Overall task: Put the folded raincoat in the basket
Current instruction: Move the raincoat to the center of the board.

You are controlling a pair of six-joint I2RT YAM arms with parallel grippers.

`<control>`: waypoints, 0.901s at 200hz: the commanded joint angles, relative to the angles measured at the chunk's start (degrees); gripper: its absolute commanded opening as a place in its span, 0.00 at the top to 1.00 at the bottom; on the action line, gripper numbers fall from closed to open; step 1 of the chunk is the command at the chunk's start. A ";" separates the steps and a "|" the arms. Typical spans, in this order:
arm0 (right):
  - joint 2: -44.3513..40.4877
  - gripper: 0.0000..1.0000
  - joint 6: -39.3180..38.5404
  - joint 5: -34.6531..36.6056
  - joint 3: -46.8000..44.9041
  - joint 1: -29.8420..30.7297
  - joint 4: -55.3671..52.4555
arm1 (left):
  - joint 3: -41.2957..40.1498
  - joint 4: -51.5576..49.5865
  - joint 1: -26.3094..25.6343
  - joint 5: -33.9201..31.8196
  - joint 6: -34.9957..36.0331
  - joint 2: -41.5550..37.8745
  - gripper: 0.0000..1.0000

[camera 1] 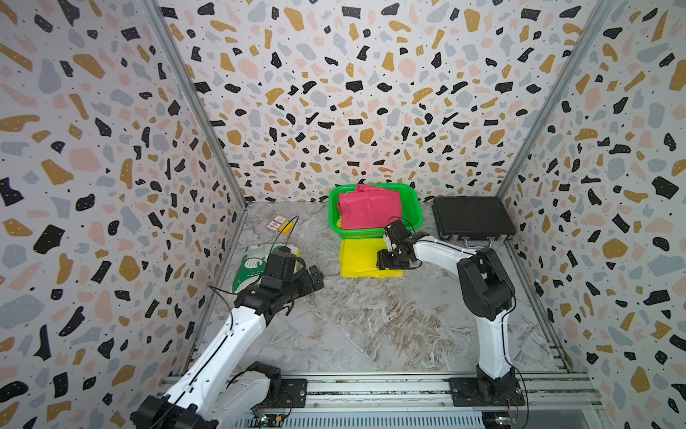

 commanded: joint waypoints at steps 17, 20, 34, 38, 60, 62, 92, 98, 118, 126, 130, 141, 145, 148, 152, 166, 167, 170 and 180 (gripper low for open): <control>-2.35 0.37 -3.09 3.66 -6.06 -0.21 -3.78 | -1.63 1.37 0.08 1.51 -0.08 -0.62 0.00; -2.78 0.37 -3.25 3.72 -6.74 -0.23 -3.60 | -1.73 1.46 0.18 1.80 -0.16 -0.51 0.00; -5.05 0.38 -4.48 3.35 -10.52 -0.21 -2.72 | -2.23 3.31 0.06 4.27 0.40 0.05 0.00; -5.75 0.38 -4.75 3.29 -11.62 -0.21 -2.51 | -2.26 3.40 0.07 4.81 0.56 0.27 0.00; -10.21 0.39 -5.68 3.62 -17.78 -0.16 -1.70 | -2.36 3.19 -0.12 5.88 0.80 1.17 0.00; -10.58 0.39 -5.82 3.64 -18.29 -0.15 -1.69 | -2.42 3.18 -0.12 5.99 0.88 1.20 0.00; -17.70 0.40 -7.36 2.90 -26.08 -0.23 -1.63 | -3.18 4.00 -0.58 7.87 0.85 1.25 0.00; -19.44 0.41 -7.63 2.69 -27.61 -0.24 -1.74 | -3.51 4.44 -0.77 8.39 0.84 1.28 0.00; -26.01 0.40 -8.37 3.19 -31.56 -0.22 -3.24 | -4.31 6.82 -1.93 10.76 0.69 1.71 0.00; -28.95 0.40 -8.47 4.01 -32.33 -0.22 -4.59 | -4.50 7.77 -2.69 11.31 0.59 2.21 0.00; -30.52 0.40 -8.44 4.59 -32.48 -0.22 -5.45 | -4.62 8.23 -3.12 11.38 0.52 2.47 0.00; -34.68 0.40 -8.09 5.61 -32.14 -0.23 -8.37 | -4.30 8.97 -4.66 10.97 0.50 3.65 0.00; -35.80 0.39 -7.88 5.85 -31.74 -0.23 -9.54 | -4.09 9.20 -5.16 10.71 0.51 4.21 0.00; -36.77 0.39 -7.73 6.10 -31.42 -0.24 -10.36 | -3.96 9.45 -5.54 10.60 0.56 4.66 0.00; -38.26 0.38 -7.55 6.26 -31.00 -0.23 -11.39 | -3.80 9.79 -6.12 10.59 0.59 5.25 0.00; -42.48 0.36 -6.47 8.32 -29.49 -0.23 -14.68 | -2.74 11.64 -8.28 11.79 1.48 8.14 0.00; -42.75 0.35 -6.36 8.53 -29.41 -0.24 -14.95 | -2.67 11.79 -8.46 11.85 1.56 8.41 0.00; -43.48 0.35 -6.13 9.11 -29.15 -0.24 -15.44 | -2.29 12.07 -8.88 12.02 1.81 9.14 0.00; -45.39 0.34 -5.35 10.17 -28.66 -0.96 -16.87 | -0.74 12.51 -10.67 12.17 3.02 11.66 0.00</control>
